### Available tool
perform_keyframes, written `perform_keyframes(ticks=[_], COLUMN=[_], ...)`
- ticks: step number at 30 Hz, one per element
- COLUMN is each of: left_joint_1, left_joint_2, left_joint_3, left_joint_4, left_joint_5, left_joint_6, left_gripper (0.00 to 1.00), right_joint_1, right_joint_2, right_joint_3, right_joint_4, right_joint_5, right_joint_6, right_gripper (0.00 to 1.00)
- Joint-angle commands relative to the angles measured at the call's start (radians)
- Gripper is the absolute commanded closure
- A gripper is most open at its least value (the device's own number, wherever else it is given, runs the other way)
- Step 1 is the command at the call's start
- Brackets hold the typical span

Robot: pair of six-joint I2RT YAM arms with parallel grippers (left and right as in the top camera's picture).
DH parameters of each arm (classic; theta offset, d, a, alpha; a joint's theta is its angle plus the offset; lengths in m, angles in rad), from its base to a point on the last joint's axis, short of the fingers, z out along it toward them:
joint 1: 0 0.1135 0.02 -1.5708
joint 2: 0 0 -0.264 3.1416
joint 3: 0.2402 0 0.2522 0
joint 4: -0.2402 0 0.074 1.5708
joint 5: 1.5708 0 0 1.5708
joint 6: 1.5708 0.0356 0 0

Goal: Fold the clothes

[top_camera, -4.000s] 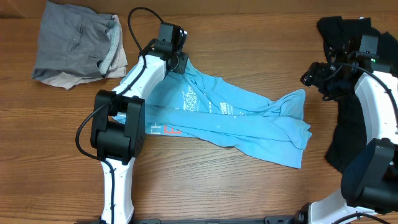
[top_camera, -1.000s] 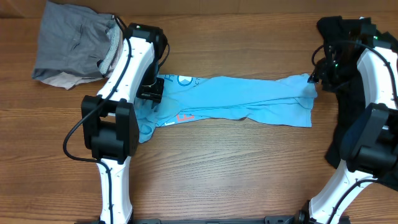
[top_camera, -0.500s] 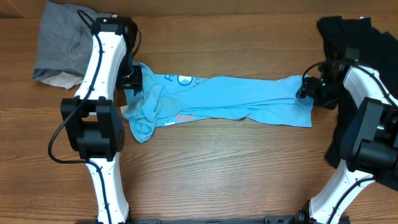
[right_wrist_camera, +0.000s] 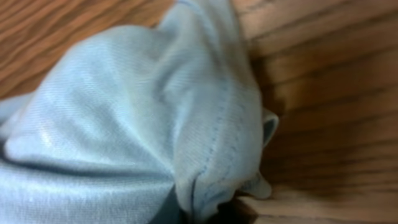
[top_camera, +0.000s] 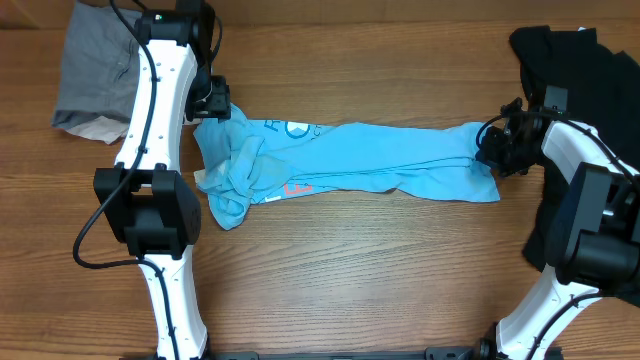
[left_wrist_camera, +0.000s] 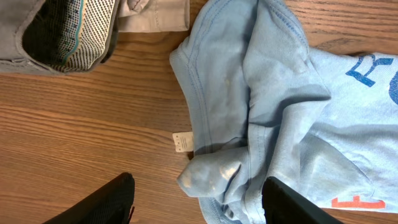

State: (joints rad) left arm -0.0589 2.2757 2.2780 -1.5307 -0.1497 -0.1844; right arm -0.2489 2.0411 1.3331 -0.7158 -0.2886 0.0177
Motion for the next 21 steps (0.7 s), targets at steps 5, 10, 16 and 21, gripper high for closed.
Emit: perform_keyframes(ticks=[5, 10, 16, 21], left_joint_1=[-0.001, 0.015, 0.021, 0.021], left_joint_2=[-0.034, -0.034, -0.034, -0.034], left_joint_3=[0.025, 0.025, 0.025, 0.025], left_joint_4=[0.014, 0.013, -0.005, 0.002], left_joint_5=[0.012, 0.012, 0.011, 0.011], left_joint_6=[0.005, 0.005, 0.005, 0.005], left_gripper=[0.32, 0.31, 0.31, 0.3], right_joint_1=[-0.119, -0.227, -0.244, -0.115], right_joint_2=[0.044, 0.044, 0.024, 0.014], right_joint_3=[0.086, 0.244, 0.423, 0.446], right_joint_4=[-0.082, -0.197, -0.358, -0.451], right_joint_5=[-0.027, -0.027, -0.028, -0.027], right_joint_6=[0.034, 0.007, -0.032, -0.052], right_gripper=[0.96, 0.96, 0.96, 0.96])
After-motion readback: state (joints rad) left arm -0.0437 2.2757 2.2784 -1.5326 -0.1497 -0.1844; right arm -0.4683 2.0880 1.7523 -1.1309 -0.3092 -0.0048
